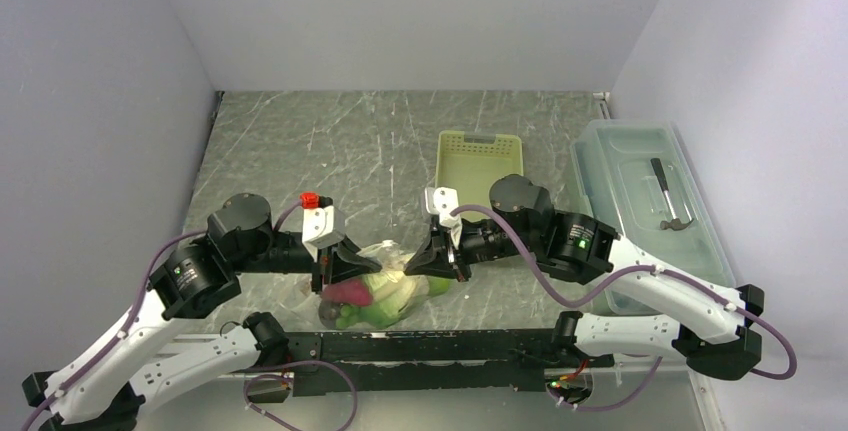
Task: Place the food in the zip-top bag and seal the zipper
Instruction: Zip the zipper food storage bag at the center of the board.
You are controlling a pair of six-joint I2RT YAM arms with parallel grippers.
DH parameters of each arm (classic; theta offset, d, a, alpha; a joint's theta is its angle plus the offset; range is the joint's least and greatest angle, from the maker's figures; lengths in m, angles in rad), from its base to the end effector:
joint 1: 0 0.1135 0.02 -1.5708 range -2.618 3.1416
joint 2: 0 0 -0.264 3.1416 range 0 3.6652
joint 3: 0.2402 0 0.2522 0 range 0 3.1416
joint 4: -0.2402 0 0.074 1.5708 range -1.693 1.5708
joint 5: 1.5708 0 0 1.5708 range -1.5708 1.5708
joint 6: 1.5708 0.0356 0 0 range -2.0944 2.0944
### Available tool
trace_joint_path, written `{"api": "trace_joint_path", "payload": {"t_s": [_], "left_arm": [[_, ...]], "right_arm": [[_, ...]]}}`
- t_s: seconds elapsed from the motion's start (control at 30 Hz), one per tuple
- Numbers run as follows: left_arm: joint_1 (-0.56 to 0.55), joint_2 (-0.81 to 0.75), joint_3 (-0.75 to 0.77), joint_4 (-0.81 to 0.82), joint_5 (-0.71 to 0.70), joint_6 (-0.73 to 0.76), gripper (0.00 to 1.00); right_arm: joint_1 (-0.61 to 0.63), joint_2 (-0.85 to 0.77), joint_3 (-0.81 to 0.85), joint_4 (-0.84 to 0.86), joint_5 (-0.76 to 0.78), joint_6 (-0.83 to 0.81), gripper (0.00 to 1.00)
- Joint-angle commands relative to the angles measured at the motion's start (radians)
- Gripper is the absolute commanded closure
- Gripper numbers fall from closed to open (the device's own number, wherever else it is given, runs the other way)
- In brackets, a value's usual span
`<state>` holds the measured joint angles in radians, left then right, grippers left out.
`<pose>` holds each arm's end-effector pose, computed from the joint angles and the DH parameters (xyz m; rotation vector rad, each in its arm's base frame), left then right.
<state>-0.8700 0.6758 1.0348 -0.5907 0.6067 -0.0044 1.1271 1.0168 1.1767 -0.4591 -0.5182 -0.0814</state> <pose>0.0637 -0.1069 0.3972 1.1989 1.4958 -1.1513 0.0758 0.2005 0.4053 -1.4383 1.4041 1.1800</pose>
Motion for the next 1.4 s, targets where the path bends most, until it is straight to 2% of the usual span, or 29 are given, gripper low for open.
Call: {"api": "trace_joint_path", "payload": {"t_s": [0.0, 0.3, 0.43, 0.5, 0.63, 0.67, 1.07, 1.37], "left_arm": [[-0.002, -0.021, 0.054, 0.096, 0.017, -0.031, 1.00], [-0.002, -0.092, 0.037, 0.125, -0.034, -0.047, 1.00], [-0.002, -0.074, 0.042, 0.112, -0.015, -0.045, 1.00], [-0.002, -0.064, 0.045, 0.109, -0.004, -0.044, 1.00], [-0.002, -0.056, 0.040, 0.106, -0.004, -0.042, 1.00], [-0.002, -0.055, 0.038, 0.105, -0.004, -0.042, 1.00], [-0.002, -0.056, 0.033, 0.114, 0.012, -0.046, 1.00], [-0.002, -0.050, 0.026, 0.132, 0.026, -0.050, 1.00]], "right_arm": [[0.000, -0.035, -0.005, 0.035, 0.004, 0.003, 1.00], [0.000, -0.136, -0.092, 0.069, 0.017, 0.043, 1.00], [0.000, -0.130, -0.057, 0.071, 0.014, 0.035, 0.79], [0.000, -0.117, -0.033, 0.076, 0.014, 0.029, 0.58], [0.000, -0.097, 0.002, 0.112, 0.015, 0.017, 0.41], [0.000, -0.091, 0.010, 0.124, 0.014, 0.016, 0.39], [0.000, 0.043, 0.104, 0.224, 0.015, -0.011, 0.38], [0.000, 0.079, 0.056, 0.379, -0.050, 0.051, 0.49]]}}
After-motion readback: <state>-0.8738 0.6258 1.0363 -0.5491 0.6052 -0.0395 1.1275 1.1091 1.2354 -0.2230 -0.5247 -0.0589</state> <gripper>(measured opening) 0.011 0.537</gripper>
